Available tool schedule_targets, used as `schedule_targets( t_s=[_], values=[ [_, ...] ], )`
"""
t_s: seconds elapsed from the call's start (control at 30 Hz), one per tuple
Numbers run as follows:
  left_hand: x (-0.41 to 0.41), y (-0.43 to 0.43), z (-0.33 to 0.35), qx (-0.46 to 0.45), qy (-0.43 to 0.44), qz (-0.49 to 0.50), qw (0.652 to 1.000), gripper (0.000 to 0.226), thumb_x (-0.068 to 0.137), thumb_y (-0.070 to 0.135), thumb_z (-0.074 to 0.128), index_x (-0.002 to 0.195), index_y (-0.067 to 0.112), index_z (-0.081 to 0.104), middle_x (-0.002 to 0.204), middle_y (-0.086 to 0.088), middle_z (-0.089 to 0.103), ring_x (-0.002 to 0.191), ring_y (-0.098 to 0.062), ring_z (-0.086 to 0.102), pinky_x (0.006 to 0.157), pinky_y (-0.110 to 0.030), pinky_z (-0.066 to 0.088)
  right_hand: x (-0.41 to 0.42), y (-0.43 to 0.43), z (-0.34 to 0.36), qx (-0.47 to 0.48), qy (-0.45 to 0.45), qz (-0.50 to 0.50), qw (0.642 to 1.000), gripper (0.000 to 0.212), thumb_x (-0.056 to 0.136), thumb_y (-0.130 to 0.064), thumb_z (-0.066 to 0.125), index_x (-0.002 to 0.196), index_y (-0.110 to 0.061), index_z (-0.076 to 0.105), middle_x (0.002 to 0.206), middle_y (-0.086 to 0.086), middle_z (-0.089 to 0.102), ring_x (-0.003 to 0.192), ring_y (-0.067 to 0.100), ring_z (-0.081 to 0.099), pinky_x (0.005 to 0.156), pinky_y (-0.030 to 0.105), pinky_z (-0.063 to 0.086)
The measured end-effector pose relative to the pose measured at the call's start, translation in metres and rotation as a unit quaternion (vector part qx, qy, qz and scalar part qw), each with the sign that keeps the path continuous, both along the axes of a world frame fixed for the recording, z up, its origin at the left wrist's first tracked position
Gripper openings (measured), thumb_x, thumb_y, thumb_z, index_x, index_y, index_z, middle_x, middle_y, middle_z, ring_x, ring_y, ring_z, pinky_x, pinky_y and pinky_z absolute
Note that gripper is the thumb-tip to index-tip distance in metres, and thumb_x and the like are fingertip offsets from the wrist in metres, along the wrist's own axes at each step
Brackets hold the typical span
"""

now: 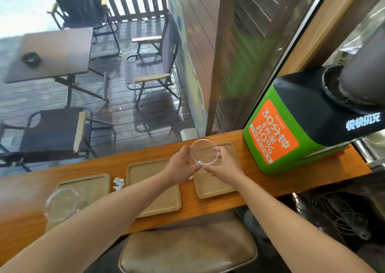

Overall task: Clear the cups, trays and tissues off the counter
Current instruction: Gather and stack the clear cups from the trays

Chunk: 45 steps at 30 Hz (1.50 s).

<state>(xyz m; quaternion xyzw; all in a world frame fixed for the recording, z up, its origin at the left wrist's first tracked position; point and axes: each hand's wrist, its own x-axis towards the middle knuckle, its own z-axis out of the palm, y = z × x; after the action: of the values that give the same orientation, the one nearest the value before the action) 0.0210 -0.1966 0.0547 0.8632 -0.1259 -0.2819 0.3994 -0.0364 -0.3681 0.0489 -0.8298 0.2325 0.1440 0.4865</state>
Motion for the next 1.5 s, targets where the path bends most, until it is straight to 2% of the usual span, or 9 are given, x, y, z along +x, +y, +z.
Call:
schedule_targets(
  t_s=[0.1, 0.2, 0.37, 0.53, 0.73, 0.97, 1.1, 1.3, 1.5],
  values=[
    [0.004, 0.038, 0.015, -0.01, -0.009, 0.037, 0.999, 0.072, 0.075, 0.046, 0.082, 0.132, 0.023, 0.046, 0.124, 0.01, 0.06, 0.101, -0.011, 0.064, 0.081, -0.031, 0.057, 0.015, 0.026, 0.011, 0.031, -0.011, 0.046, 0.998, 0.07, 0.066, -0.043, 0.09, 0.118, -0.041, 0.044, 0.1, -0.027, 0.049, 0.092, -0.003, 0.053, 0.068, 0.018, 0.041],
    [0.003, 0.079, 0.027, -0.017, -0.013, 0.088, 0.996, 0.072, 0.07, 0.044, 0.084, 0.128, 0.023, 0.047, 0.123, 0.008, 0.062, 0.105, -0.013, 0.065, 0.087, -0.036, 0.058, 0.028, 0.064, 0.021, 0.073, -0.009, 0.093, 0.993, 0.075, 0.064, -0.04, 0.092, 0.119, -0.04, 0.041, 0.104, -0.025, 0.051, 0.092, -0.003, 0.056, 0.072, 0.019, 0.046],
    [-0.007, 0.157, 0.04, -0.008, -0.072, 0.141, 0.987, 0.077, 0.072, 0.029, 0.088, 0.133, 0.022, 0.043, 0.122, 0.007, 0.059, 0.108, -0.012, 0.061, 0.084, -0.017, 0.046, 0.046, 0.138, 0.041, 0.069, -0.034, 0.172, 0.982, 0.067, 0.067, -0.034, 0.091, 0.116, -0.035, 0.046, 0.11, -0.017, 0.058, 0.097, 0.002, 0.062, 0.078, 0.024, 0.052],
    [-0.018, 0.232, 0.053, -0.018, -0.102, 0.192, 0.976, 0.074, 0.076, 0.023, 0.086, 0.137, 0.017, 0.045, 0.124, 0.0, 0.058, 0.111, -0.02, 0.061, 0.091, -0.029, 0.054, 0.057, 0.214, 0.065, 0.075, -0.055, 0.238, 0.967, 0.062, 0.073, -0.026, 0.088, 0.12, -0.028, 0.048, 0.117, -0.005, 0.063, 0.098, 0.011, 0.068, 0.082, 0.029, 0.058],
    [-0.022, 0.322, 0.068, -0.034, -0.097, 0.235, 0.967, 0.076, 0.08, 0.027, 0.082, 0.142, 0.025, 0.037, 0.127, 0.0, 0.053, 0.101, -0.019, 0.066, 0.076, -0.023, 0.054, 0.064, 0.3, 0.094, 0.081, -0.08, 0.278, 0.954, 0.059, 0.077, -0.019, 0.086, 0.121, -0.025, 0.048, 0.119, 0.0, 0.063, 0.092, 0.014, 0.071, 0.081, 0.036, 0.062],
    [-0.02, 0.393, 0.063, -0.053, -0.077, 0.218, 0.972, 0.076, 0.075, 0.032, 0.086, 0.134, 0.034, 0.037, 0.125, 0.0, 0.056, 0.098, -0.015, 0.07, 0.078, -0.026, 0.058, 0.063, 0.364, 0.094, 0.058, -0.075, 0.293, 0.951, 0.067, 0.077, -0.016, 0.085, 0.131, -0.019, 0.046, 0.108, -0.009, 0.06, 0.087, 0.014, 0.072, 0.075, 0.03, 0.061],
    [-0.019, 0.415, 0.051, -0.055, -0.06, 0.191, 0.978, 0.077, 0.075, 0.035, 0.085, 0.136, 0.028, 0.038, 0.128, 0.0, 0.057, 0.103, -0.016, 0.068, 0.08, -0.027, 0.058, 0.06, 0.386, 0.084, 0.019, -0.071, 0.292, 0.954, 0.058, 0.075, -0.019, 0.087, 0.117, -0.029, 0.048, 0.102, -0.015, 0.058, 0.084, 0.01, 0.07, 0.066, 0.022, 0.057],
    [-0.017, 0.429, 0.029, -0.024, -0.044, 0.117, 0.992, 0.07, 0.077, 0.038, 0.083, 0.132, 0.023, 0.043, 0.129, -0.001, 0.06, 0.109, -0.013, 0.06, 0.079, -0.019, 0.048, 0.049, 0.397, 0.064, -0.046, -0.04, 0.284, 0.957, 0.066, 0.074, -0.024, 0.087, 0.129, -0.021, 0.051, 0.117, -0.005, 0.058, 0.105, 0.019, 0.065, 0.092, 0.039, 0.056],
    [-0.014, 0.431, 0.013, -0.004, -0.04, 0.077, 0.996, 0.074, 0.075, 0.044, 0.082, 0.134, 0.019, 0.045, 0.129, 0.0, 0.058, 0.115, -0.017, 0.057, 0.089, -0.026, 0.049, 0.037, 0.401, 0.054, -0.072, -0.022, 0.257, 0.963, 0.067, 0.074, -0.024, 0.085, 0.131, -0.019, 0.05, 0.114, -0.002, 0.06, 0.101, 0.019, 0.063, 0.084, 0.036, 0.058]
  ],
)
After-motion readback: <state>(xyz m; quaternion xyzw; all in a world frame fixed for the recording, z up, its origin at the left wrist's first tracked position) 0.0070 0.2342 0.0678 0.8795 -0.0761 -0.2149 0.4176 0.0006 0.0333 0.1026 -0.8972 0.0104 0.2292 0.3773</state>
